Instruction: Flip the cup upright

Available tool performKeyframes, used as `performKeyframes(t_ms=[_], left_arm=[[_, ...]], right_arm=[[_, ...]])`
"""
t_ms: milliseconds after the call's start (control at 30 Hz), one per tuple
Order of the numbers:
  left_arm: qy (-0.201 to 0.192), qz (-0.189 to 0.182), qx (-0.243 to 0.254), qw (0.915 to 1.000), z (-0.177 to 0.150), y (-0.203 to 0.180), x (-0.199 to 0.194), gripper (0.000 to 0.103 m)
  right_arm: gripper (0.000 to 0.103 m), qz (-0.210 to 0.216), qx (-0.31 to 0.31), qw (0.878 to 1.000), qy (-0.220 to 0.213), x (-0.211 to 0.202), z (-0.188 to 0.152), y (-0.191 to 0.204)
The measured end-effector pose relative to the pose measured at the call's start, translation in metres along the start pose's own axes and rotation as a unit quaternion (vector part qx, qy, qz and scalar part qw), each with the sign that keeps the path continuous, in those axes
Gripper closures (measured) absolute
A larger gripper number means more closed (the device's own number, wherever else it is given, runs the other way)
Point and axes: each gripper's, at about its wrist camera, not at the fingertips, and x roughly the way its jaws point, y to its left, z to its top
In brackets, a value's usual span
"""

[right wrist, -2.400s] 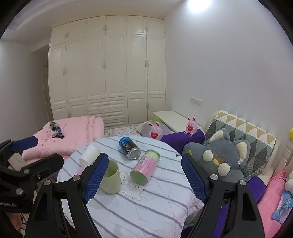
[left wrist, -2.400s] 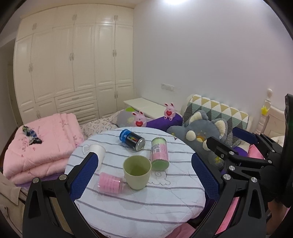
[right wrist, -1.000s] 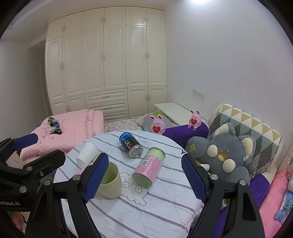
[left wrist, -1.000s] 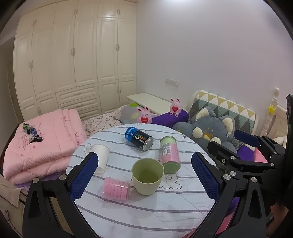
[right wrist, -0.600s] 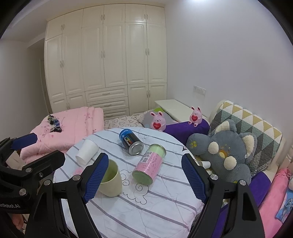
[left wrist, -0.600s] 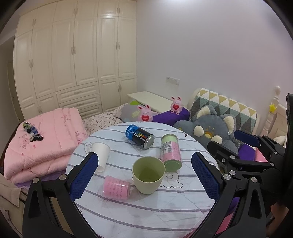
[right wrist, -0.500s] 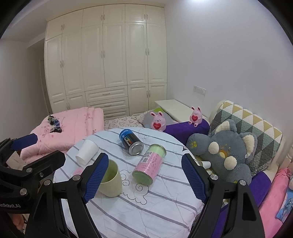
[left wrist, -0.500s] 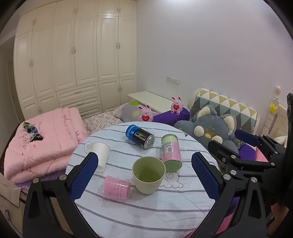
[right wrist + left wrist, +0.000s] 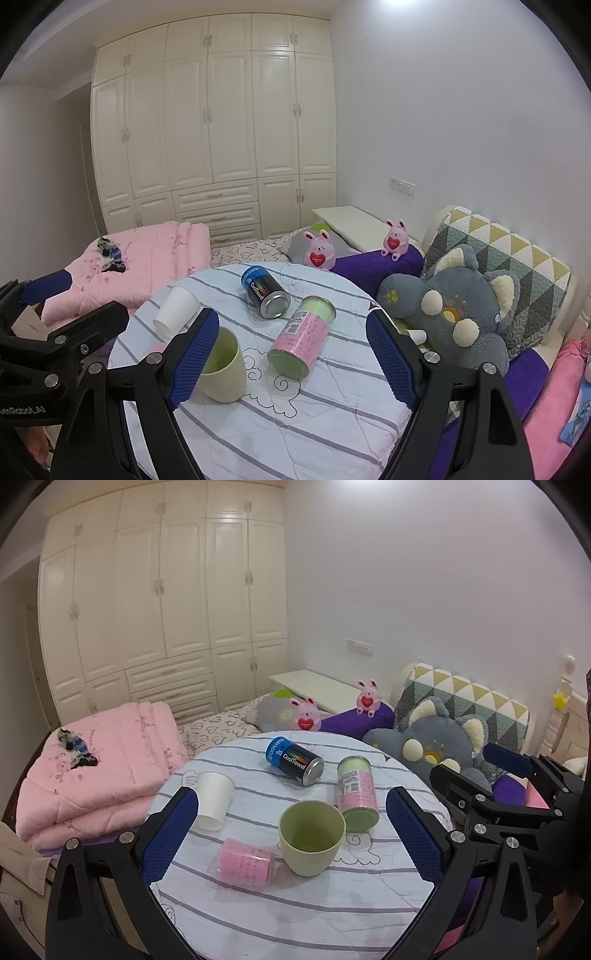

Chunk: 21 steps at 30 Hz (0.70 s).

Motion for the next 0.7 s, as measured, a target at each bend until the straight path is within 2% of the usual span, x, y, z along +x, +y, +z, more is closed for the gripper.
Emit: performKeyframes(t_ms=[700], left_arm=[[0.0,0.004,0.001,1.0,0.0024,-0.0019,-0.002,0.0]], right_arm=[[0.02,-0.003,-0.002,1.0,-0.001,0.0007,0.0021,0.0058]])
